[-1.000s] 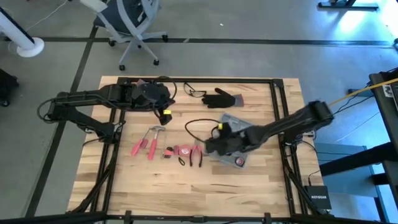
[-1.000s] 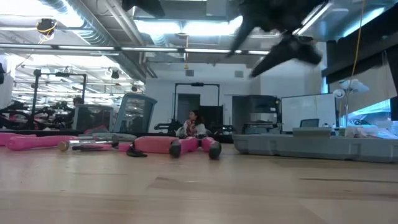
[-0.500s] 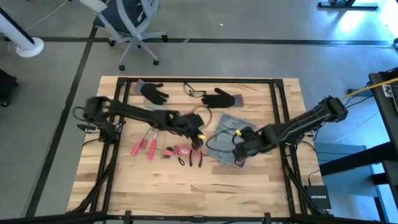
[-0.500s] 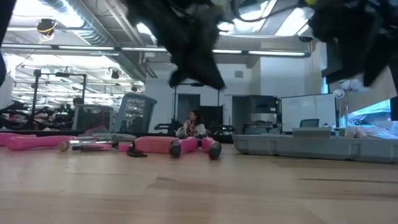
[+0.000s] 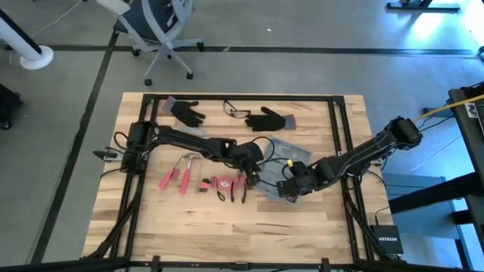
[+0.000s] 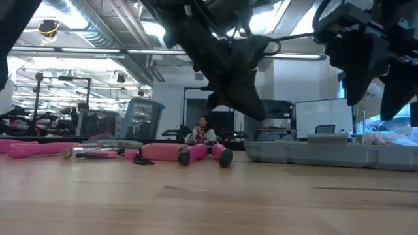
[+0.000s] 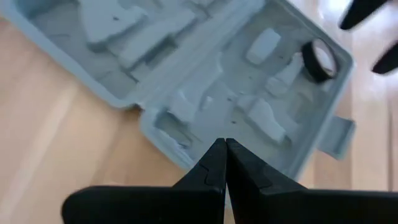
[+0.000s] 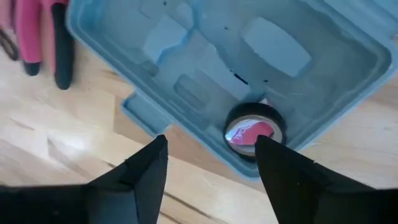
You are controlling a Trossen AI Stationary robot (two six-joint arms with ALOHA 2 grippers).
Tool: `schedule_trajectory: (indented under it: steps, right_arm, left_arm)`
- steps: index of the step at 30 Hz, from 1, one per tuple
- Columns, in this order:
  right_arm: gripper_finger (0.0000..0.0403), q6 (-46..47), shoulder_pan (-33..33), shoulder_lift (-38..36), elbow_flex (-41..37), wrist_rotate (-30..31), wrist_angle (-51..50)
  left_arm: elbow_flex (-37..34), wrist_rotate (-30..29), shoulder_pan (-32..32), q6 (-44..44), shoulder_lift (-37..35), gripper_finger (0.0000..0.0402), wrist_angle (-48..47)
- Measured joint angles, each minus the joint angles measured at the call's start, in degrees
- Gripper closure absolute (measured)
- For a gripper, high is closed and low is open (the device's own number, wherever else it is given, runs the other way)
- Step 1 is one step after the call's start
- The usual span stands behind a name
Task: Prefit tool cases
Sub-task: Remove the black electrical tape from the gray prefit tool case
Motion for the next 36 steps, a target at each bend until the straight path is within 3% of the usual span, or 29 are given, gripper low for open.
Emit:
schedule_trajectory:
  steps: [10, 23, 26, 30, 36]
  right_arm:
    - [0.0173, 2.50, 0.05, 5.72, -0.04, -3.11, 5.19]
    - [0.0182, 8.23, -0.25, 12.06, 0.29, 2.78, 4.52]
    - [0.0234, 8.24, -0.30, 11.75, 0.51, 4.89, 3.05]
    - [0.0369, 5.90, -0.28, 11.84, 1.05, 6.55, -0.82]
    - [0.0397, 3.79, 0.41, 11.07, 1.07, 5.87, -2.66]
  left_arm:
    - [-0.35, -0.08, 0.08, 3.35, 0.00, 0.0402, -3.79]
    - [-0.37, -0.06, -0.84, 2.68, 2.43, 0.0401, -4.36]
    - [-0.37, -0.06, -0.83, 2.32, 2.41, 0.0401, -4.54]
    - [-0.37, 0.00, -0.34, 2.06, 1.72, 0.0401, -3.48]
    - [-0.35, 0.09, 1.70, 2.75, 0.17, 0.0402, -2.63]
